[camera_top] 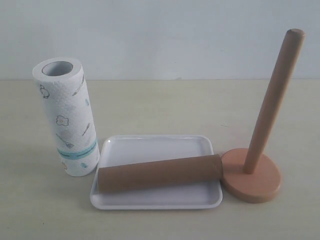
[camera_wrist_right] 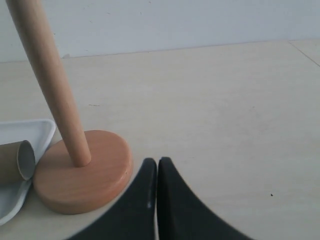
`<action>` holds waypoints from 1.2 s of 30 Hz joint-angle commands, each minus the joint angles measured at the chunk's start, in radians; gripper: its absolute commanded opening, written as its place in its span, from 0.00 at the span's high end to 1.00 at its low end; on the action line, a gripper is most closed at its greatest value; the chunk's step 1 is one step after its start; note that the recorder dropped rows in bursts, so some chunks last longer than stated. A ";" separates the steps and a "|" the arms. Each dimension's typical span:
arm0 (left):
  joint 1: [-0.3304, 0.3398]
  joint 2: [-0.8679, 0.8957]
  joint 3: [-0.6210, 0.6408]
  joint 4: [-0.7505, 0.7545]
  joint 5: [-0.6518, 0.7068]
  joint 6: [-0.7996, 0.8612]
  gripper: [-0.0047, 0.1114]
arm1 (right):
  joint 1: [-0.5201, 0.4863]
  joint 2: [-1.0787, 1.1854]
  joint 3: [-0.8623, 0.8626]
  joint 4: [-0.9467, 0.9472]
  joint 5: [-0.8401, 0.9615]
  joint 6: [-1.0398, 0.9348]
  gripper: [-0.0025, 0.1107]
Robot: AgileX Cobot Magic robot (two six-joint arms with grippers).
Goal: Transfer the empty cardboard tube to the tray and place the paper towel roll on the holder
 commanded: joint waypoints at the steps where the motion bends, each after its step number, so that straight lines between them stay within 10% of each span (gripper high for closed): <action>1: 0.003 0.038 -0.006 0.040 0.001 -0.170 0.92 | -0.007 -0.005 -0.001 0.002 -0.005 -0.001 0.98; 10: 0.003 0.258 -0.006 0.611 -0.159 -0.368 0.92 | -0.007 -0.005 -0.001 0.002 -0.005 -0.001 0.98; 24: 0.003 0.702 -0.007 0.631 -0.449 -0.368 0.89 | -0.007 -0.005 -0.001 0.002 -0.005 -0.001 0.98; 36: 0.003 0.796 -0.007 0.774 -0.722 -0.368 0.02 | -0.007 -0.005 -0.001 0.002 -0.005 -0.001 0.98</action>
